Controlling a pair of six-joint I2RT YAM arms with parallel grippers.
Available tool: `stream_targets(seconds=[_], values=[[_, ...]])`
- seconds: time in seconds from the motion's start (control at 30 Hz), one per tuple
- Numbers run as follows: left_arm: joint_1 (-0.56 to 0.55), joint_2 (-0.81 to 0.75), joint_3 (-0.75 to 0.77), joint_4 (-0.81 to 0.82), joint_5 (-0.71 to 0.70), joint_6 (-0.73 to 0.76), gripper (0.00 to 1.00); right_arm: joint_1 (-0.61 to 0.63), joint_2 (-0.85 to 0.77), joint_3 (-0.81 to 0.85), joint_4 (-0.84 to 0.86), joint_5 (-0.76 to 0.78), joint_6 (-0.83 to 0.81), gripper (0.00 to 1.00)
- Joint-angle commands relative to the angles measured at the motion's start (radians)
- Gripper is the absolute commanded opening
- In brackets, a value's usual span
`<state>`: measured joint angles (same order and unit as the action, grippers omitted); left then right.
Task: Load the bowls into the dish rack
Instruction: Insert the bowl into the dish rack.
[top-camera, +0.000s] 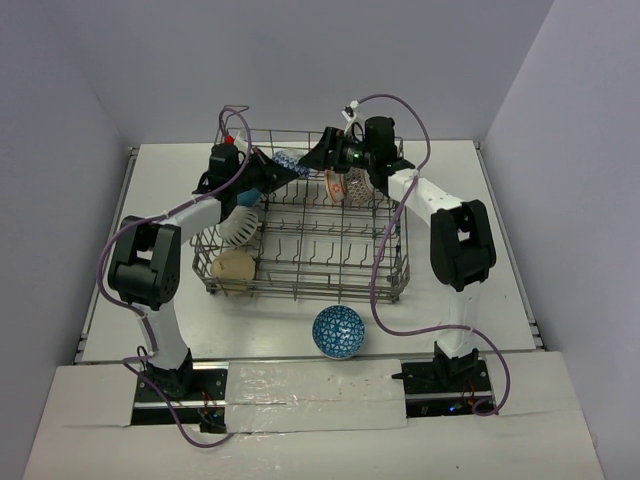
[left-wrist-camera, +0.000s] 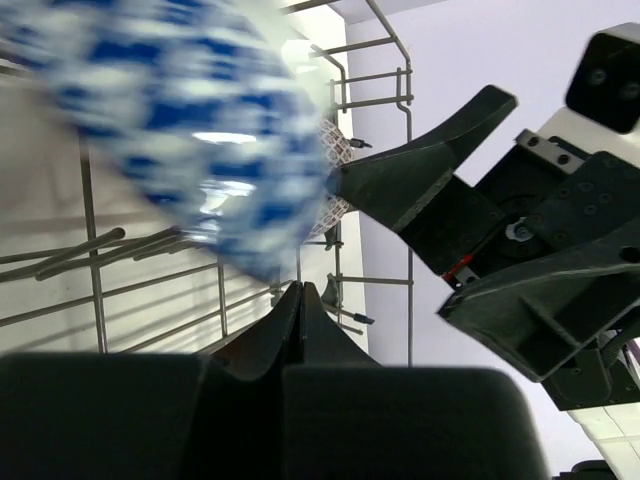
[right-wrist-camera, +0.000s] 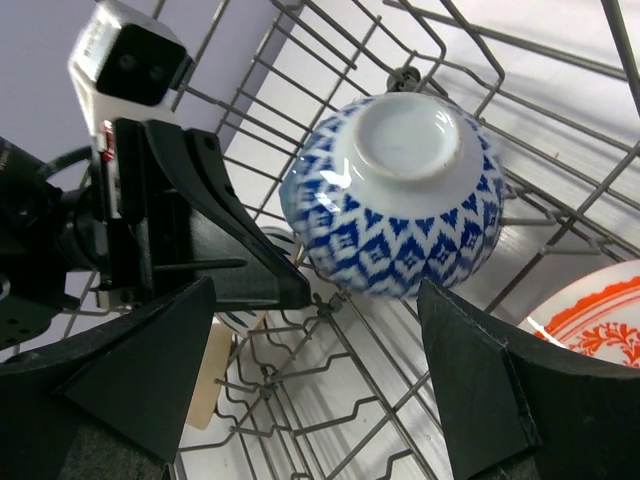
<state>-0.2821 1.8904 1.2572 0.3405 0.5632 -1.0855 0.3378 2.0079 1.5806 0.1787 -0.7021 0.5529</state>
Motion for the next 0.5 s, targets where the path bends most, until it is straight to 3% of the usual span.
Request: stream_targets(seconds=[0.0, 0.13, 0.4, 0.47], values=[[0.018, 0.013, -0.015, 0.083, 0.015, -0.004, 0.0, -0.002, -0.035, -0.019, 0.025, -0.019, -0.021, 0.89], [0.015, 0.004, -0.041, 0.139, 0.004, -0.02, 0.0, -0.011, -0.052, -0.037, 0.021, -0.023, -0.036, 0.89], [0.001, -0.01, -0.012, 0.103, -0.008, 0.019, 0.0, -0.02, -0.064, -0.034, -0.004, -0.03, -0.059, 0.89], [-0.002, -0.013, -0.012, 0.083, -0.017, 0.026, 0.08, -0.022, -0.07, -0.036, -0.008, -0.028, -0.067, 0.89]])
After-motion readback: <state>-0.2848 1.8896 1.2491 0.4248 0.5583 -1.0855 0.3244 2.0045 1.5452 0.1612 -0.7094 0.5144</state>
